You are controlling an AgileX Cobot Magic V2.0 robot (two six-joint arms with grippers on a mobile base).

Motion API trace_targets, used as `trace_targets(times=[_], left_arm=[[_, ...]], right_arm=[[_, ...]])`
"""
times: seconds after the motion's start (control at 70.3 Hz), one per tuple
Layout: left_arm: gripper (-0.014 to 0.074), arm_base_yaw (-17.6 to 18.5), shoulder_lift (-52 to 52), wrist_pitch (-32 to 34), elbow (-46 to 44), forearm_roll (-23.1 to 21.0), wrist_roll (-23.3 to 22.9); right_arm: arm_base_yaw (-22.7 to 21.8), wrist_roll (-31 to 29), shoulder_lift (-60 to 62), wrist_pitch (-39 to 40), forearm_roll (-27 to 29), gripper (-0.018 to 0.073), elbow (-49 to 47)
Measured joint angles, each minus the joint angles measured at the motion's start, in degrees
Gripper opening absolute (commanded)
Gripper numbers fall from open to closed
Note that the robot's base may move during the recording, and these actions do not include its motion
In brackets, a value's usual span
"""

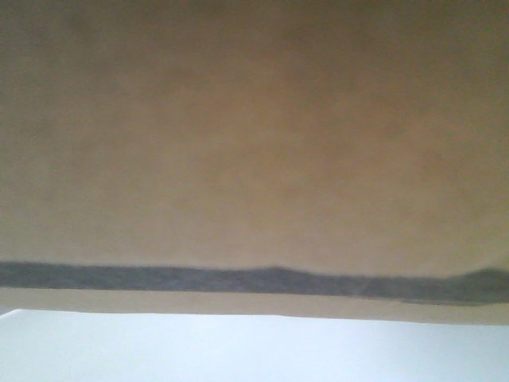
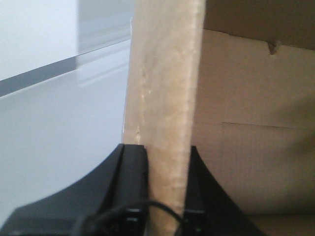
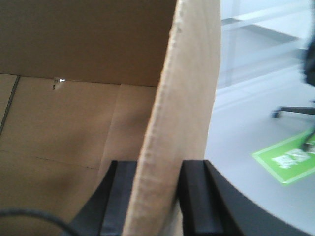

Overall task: Grab box from left shelf to table start
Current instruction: 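Carry the box with both grippers as the base drives to the table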

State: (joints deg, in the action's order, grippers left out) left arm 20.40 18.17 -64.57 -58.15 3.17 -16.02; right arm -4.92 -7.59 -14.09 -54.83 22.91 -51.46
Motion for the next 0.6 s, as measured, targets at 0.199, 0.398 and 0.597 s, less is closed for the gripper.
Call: trace_targets(times=[0.199,0.398,0.597], left_arm=[[-0.009,0.0,0.0,0.0,0.0,0.11,0.0],[-0.009,0.0,0.0,0.1,0.0,0.11,0.0],[-0.009,0.0,0.0,0.1,0.0,0.18,0.0]], right_arm=[[0.0,0.0,0.0,0.0,0.0,0.0058,0.0],[0.0,0.0,0.0,0.0,0.0,0.0058,0.0],[0.0,0.0,0.0,0.0,0.0,0.0058,0.0]])
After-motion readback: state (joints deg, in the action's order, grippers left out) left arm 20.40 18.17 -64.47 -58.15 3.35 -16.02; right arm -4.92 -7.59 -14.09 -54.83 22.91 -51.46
